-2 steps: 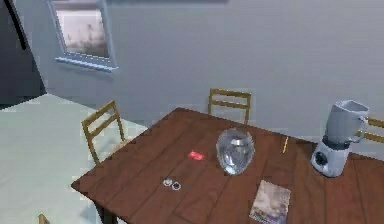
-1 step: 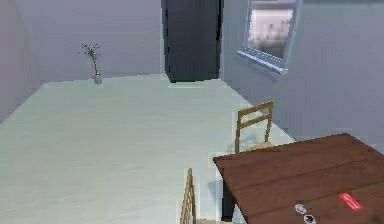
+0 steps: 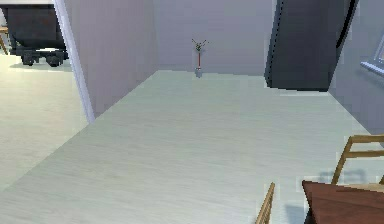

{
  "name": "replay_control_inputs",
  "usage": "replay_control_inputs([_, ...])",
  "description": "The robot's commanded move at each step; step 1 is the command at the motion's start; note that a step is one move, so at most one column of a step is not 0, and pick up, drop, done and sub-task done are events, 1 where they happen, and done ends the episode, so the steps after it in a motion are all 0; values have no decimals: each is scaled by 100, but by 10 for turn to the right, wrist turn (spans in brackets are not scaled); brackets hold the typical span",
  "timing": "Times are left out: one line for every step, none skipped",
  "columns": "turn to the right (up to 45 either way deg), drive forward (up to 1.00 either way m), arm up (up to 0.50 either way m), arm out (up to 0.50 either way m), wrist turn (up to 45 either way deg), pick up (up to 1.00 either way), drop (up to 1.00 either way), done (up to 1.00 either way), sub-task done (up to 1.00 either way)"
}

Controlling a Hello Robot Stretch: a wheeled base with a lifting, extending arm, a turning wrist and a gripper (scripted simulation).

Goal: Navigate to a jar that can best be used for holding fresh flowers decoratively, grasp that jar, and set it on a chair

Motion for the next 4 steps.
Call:
replay_control_inputs([0, 0, 50, 0, 0, 0, 0, 0, 0])
replay_control_inputs([0, 0, 30, 0, 0, 0, 0, 0, 0])
replay_control_inputs([0, 0, 0, 50, 0, 0, 0, 0, 0])
replay_control_inputs([0, 0, 0, 0, 450, 0, 0, 0, 0])
